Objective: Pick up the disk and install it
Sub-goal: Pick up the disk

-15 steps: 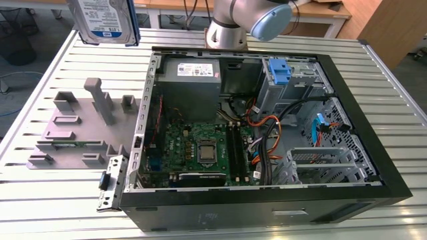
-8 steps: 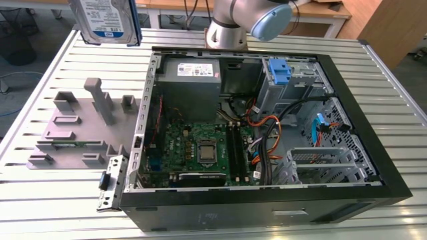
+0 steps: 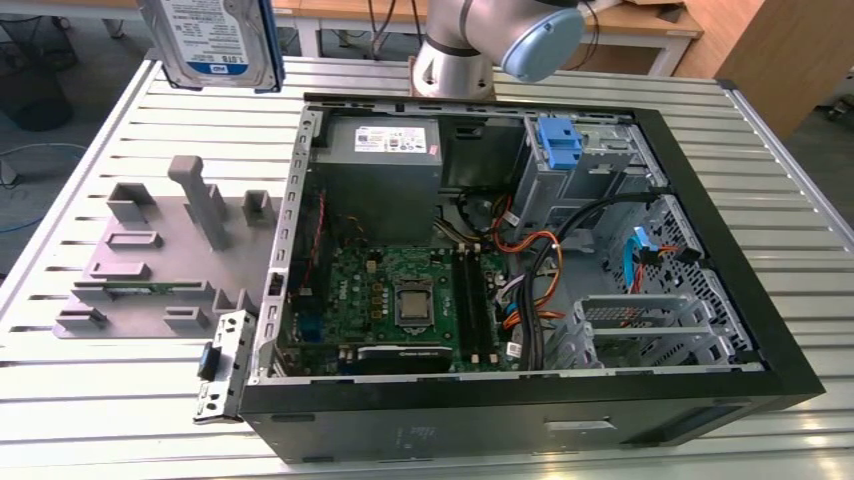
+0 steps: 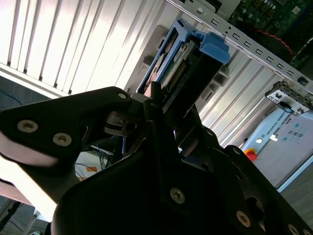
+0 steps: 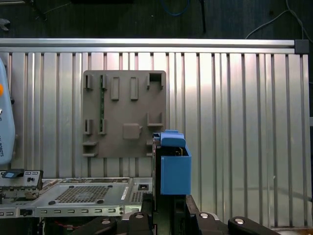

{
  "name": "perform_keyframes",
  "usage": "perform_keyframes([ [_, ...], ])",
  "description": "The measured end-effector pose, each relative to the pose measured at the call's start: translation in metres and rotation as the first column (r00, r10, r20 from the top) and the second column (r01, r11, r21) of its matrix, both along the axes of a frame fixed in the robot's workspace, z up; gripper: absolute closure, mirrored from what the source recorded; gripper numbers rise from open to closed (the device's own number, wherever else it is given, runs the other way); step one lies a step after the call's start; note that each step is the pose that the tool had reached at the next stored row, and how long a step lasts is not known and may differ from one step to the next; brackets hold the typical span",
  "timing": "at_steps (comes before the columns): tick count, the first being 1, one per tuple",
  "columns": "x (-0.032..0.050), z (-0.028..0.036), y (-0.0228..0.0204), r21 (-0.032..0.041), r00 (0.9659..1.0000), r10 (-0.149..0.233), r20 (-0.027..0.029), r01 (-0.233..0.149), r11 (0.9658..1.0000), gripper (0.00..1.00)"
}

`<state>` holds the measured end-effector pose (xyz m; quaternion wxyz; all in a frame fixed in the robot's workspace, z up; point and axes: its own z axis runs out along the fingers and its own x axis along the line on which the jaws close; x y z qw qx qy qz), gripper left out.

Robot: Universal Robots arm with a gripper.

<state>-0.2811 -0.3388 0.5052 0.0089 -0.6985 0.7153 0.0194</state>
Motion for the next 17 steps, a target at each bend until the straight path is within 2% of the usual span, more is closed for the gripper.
perform_keyframes([
  [9,0.0010,0.0000,0.0000,0.0000,1.0000,0.000,0.0000,0.000,1.0000,0.65],
  [17,0.0069,-0.0001,0.0000,0.0000,1.0000,0.000,0.0001,0.000,1.0000,0.65],
])
